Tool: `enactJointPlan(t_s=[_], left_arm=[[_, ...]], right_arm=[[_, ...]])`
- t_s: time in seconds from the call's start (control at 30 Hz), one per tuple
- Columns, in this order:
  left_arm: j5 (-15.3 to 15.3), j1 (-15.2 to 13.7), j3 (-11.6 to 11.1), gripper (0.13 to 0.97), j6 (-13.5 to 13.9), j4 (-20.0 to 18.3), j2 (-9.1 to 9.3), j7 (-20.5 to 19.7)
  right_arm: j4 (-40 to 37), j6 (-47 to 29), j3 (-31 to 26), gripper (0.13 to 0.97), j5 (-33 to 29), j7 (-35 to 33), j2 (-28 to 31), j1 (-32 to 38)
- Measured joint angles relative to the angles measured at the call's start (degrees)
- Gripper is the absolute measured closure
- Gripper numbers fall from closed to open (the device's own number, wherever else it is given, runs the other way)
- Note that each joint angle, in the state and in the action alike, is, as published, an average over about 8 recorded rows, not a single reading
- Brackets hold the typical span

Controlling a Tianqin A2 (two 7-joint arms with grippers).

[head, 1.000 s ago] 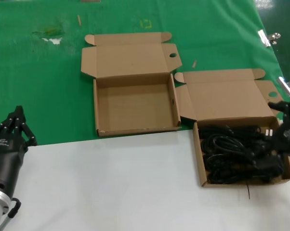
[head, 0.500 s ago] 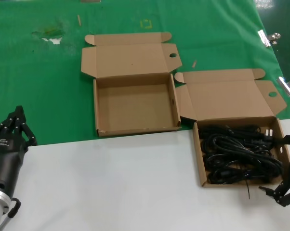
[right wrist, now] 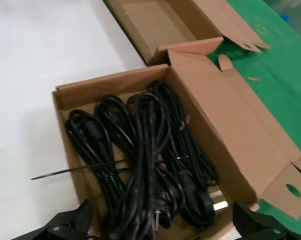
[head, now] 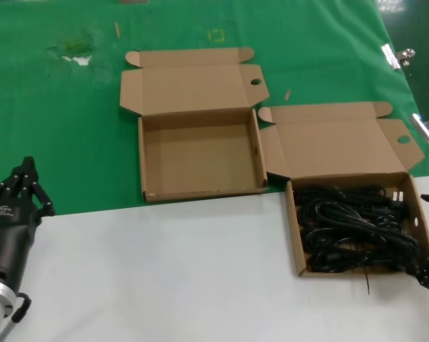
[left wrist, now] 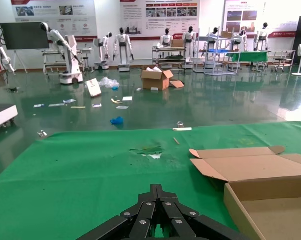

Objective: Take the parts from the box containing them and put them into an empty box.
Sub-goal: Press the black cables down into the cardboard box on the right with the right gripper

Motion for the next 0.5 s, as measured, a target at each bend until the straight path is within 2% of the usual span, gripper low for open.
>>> enactJointPlan(t_s=[0.43, 0.5], left_arm=[[0.0, 0.0, 0.0, 0.957, 0.0, 0.0, 0.00, 0.0], [0.0, 0.0, 0.0, 0.957, 0.0, 0.0, 0.00, 0.0]], right_arm=[[-0.2, -0.1, 0.5, 0.165, -0.4, -0.5, -1.3, 1.0], [0.4, 0.0, 0.5, 0.190, -0.5, -0.3, -1.4, 0.7]])
